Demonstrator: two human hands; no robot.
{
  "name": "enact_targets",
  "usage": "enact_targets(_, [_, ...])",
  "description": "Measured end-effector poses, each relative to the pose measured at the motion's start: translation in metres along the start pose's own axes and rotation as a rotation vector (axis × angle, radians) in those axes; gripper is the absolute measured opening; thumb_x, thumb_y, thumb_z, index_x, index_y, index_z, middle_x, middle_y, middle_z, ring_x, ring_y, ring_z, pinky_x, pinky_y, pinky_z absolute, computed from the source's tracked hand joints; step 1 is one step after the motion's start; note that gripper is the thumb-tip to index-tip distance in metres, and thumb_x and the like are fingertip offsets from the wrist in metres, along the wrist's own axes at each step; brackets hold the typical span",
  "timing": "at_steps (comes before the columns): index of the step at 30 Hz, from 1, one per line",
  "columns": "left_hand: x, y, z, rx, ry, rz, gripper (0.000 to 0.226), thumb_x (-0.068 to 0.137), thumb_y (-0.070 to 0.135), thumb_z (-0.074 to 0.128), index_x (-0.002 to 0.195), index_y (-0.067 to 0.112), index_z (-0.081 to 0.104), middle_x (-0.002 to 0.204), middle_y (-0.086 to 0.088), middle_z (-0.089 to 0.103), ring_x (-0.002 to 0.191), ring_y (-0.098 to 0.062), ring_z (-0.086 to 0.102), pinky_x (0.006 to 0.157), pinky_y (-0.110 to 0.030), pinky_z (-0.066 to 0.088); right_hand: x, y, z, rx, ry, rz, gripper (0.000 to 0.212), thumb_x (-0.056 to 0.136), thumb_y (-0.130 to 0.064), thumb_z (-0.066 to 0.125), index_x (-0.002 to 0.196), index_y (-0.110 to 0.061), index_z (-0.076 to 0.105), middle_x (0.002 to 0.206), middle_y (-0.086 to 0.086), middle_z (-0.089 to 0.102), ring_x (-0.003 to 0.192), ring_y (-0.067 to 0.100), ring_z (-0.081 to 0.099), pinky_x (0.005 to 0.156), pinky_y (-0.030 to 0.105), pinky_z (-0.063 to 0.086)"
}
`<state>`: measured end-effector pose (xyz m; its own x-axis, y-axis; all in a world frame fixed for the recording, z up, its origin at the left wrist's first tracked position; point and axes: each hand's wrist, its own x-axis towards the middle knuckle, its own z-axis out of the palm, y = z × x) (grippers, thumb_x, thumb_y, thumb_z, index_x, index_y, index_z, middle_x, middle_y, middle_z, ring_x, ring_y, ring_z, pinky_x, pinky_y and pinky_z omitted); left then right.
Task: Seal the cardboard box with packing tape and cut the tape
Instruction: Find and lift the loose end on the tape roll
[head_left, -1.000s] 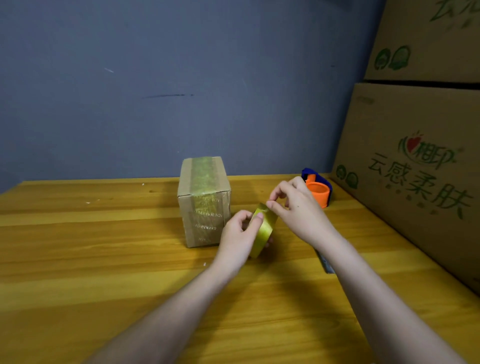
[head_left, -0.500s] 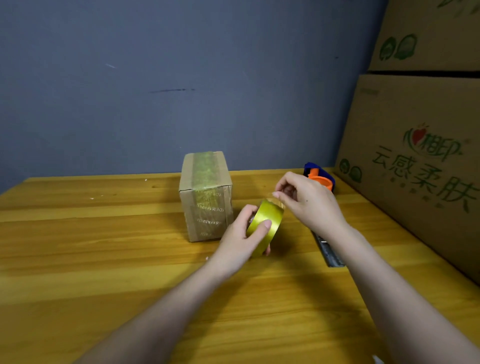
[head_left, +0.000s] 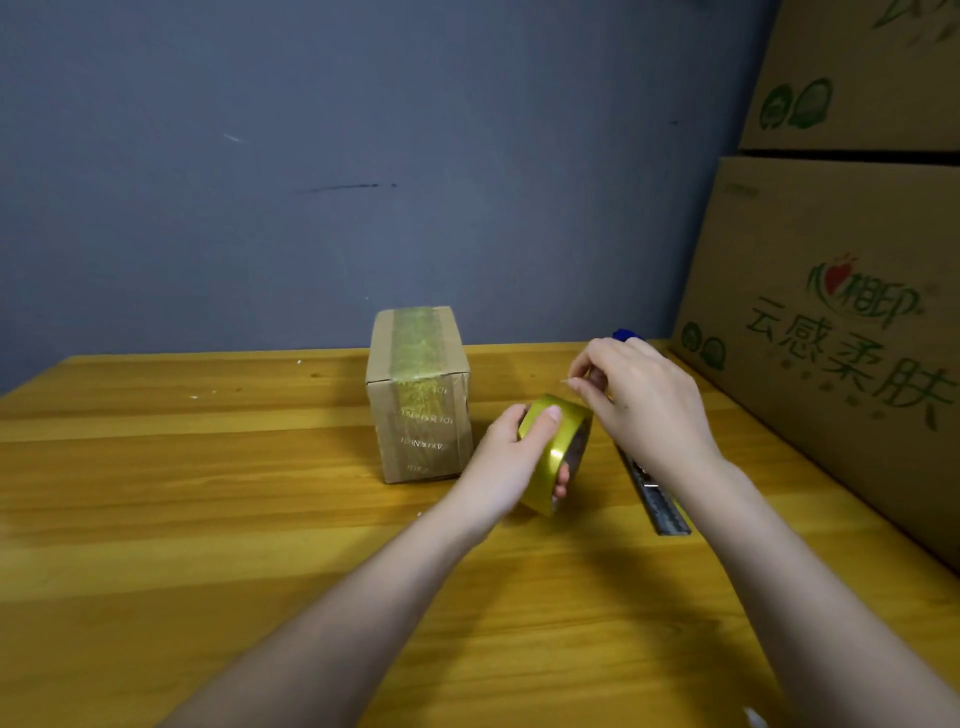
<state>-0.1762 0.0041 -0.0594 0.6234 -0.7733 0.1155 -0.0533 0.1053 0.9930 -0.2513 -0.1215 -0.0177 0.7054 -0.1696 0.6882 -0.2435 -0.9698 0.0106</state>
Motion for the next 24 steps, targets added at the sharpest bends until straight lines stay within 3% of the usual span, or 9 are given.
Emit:
enact_targets(2, [-0.001,0.002,-0.002,0.057,-0.010,0.009,0.025,0.097,0.033,0.045,0.103,0.010,0.049,0.061,-0.009,0.059,0.049,-0.022,0.055,0.055,-0.034,0.050,-0.001,0.000,-0.003,0.020,0.009,0.005,0.008,0.087,-0.031,0.061,0.087,-0.023,0.060,0.082,-0.008,0.062,0.080,0.014,0.055,0.057,0.030,0.047])
enact_targets(6, [0.006,-0.008,-0.008,0.683,0.120,0.110,0.030,0.090,0.052,0.040,0.104,0.026,0.044,0.071,-0.004,0.070,0.064,-0.026,0.068,0.065,-0.040,0.056,0.002,-0.006,-0.014,0.047,0.052,-0.021,0.007,0.087,-0.029,0.062,0.087,-0.023,0.061,0.082,-0.009,0.062,0.078,0.012,0.053,0.055,0.025,0.042])
enact_targets(8, [0.008,-0.004,-0.011,0.547,0.112,0.007,0.031,0.091,0.049,0.043,0.105,0.021,0.044,0.068,-0.005,0.068,0.059,-0.029,0.066,0.062,-0.042,0.057,0.004,-0.012,-0.019,0.026,0.065,-0.082,0.007,0.087,-0.029,0.062,0.086,-0.023,0.061,0.080,-0.008,0.063,0.075,0.013,0.052,0.054,0.027,0.043])
enact_targets(12, [0.007,0.009,-0.008,0.270,0.099,-0.111,0.028,0.097,0.033,0.045,0.105,0.006,0.047,0.060,-0.006,0.057,0.035,-0.007,0.056,0.042,-0.018,0.047,0.006,-0.023,-0.026,-0.039,0.100,-0.199,0.008,0.084,-0.025,0.067,0.084,-0.019,0.061,0.076,-0.005,0.062,0.069,0.018,0.053,0.052,0.031,0.044])
enact_targets(14, [0.004,0.011,-0.007,0.123,0.074,-0.139,0.032,0.096,0.033,0.047,0.103,0.002,0.052,0.058,-0.008,0.060,0.035,-0.007,0.056,0.041,-0.017,0.048,0.008,-0.024,-0.029,-0.046,0.107,-0.196,0.008,0.085,-0.026,0.066,0.084,-0.020,0.060,0.076,-0.006,0.062,0.070,0.018,0.053,0.053,0.030,0.043])
enact_targets(16, [0.001,0.012,-0.008,-0.019,0.006,-0.206,0.040,0.094,0.038,0.050,0.098,0.000,0.060,0.059,-0.010,0.067,0.047,-0.015,0.064,0.056,-0.026,0.056,0.013,-0.022,-0.032,0.001,0.092,-0.108,0.006,0.087,-0.030,0.061,0.086,-0.024,0.059,0.079,-0.011,0.060,0.074,0.013,0.053,0.056,0.026,0.041])
enact_targets(18, [-0.004,0.011,-0.011,0.009,-0.067,-0.203,0.045,0.092,0.044,0.049,0.096,0.004,0.067,0.070,-0.009,0.074,0.065,-0.018,0.069,0.075,-0.033,0.056,0.021,-0.012,-0.031,0.143,0.006,0.060,0.005,0.088,-0.033,0.059,0.086,-0.029,0.057,0.080,-0.014,0.058,0.078,0.009,0.054,0.060,0.026,0.042])
enact_targets(20, [-0.010,0.008,-0.014,0.013,-0.104,-0.136,0.045,0.093,0.043,0.047,0.099,0.003,0.068,0.077,-0.010,0.074,0.074,-0.021,0.067,0.073,-0.028,0.055,0.030,0.002,-0.027,0.355,-0.102,0.230,0.005,0.086,-0.033,0.061,0.084,-0.029,0.059,0.078,-0.012,0.060,0.076,0.008,0.057,0.066,0.031,0.049])
enact_targets(24, [-0.025,0.006,-0.019,-0.075,-0.112,-0.037,0.035,0.094,0.026,0.048,0.100,-0.006,0.063,0.072,-0.013,0.072,0.066,-0.019,0.068,0.058,-0.023,0.054,0.035,0.019,-0.019,0.569,-0.201,0.343,0.012,0.084,-0.029,0.065,0.081,-0.017,0.064,0.077,0.000,0.064,0.070,0.010,0.055,0.073,0.037,0.050])
